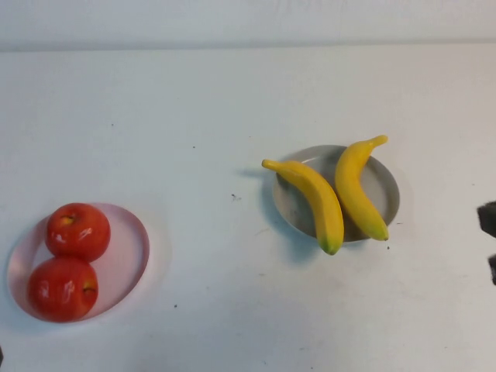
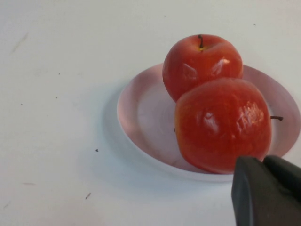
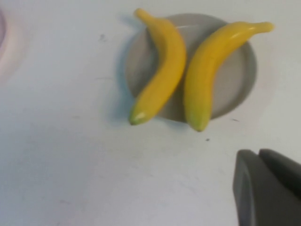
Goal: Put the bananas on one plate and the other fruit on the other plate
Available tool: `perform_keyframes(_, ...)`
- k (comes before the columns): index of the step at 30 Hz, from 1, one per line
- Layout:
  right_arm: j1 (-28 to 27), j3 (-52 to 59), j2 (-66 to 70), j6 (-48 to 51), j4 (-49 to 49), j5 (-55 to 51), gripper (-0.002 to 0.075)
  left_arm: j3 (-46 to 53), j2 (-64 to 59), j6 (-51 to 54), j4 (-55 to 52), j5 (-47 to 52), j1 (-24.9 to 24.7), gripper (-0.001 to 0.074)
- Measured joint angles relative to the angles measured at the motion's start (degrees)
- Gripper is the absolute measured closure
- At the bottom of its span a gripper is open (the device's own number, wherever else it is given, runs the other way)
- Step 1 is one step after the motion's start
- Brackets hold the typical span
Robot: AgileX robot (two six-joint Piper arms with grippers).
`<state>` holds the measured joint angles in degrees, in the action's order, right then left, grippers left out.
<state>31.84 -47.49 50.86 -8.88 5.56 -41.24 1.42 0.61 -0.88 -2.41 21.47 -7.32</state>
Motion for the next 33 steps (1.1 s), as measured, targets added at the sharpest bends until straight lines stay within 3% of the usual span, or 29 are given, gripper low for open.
perform_keyframes(7, -15.8, 32.3, -22.8, 0.0, -2.7, 29.8, 0.0741, 0.0, 0.0, 0.0, 0.0, 0.0, 0.0, 0.0731)
perform_keyframes(12, -23.2, 46.2, -36.6, 0.0, -6.2, 40.7, 0.0741, 0.0, 0.0, 0.0, 0.0, 0.0, 0.0, 0.0731)
perform_keyframes(20, -24.5, 48.9, -50.7, -0.1, -6.7, 36.4, 0.0741, 0.0, 0.0, 0.0, 0.0, 0.0, 0.0, 0.0731)
perform_keyframes(33, -24.5, 48.9, -51.3, 5.1, -6.6, 21.6, 0.0741, 0.0, 0.1, 0.0, 0.0, 0.0, 0.0, 0.0731)
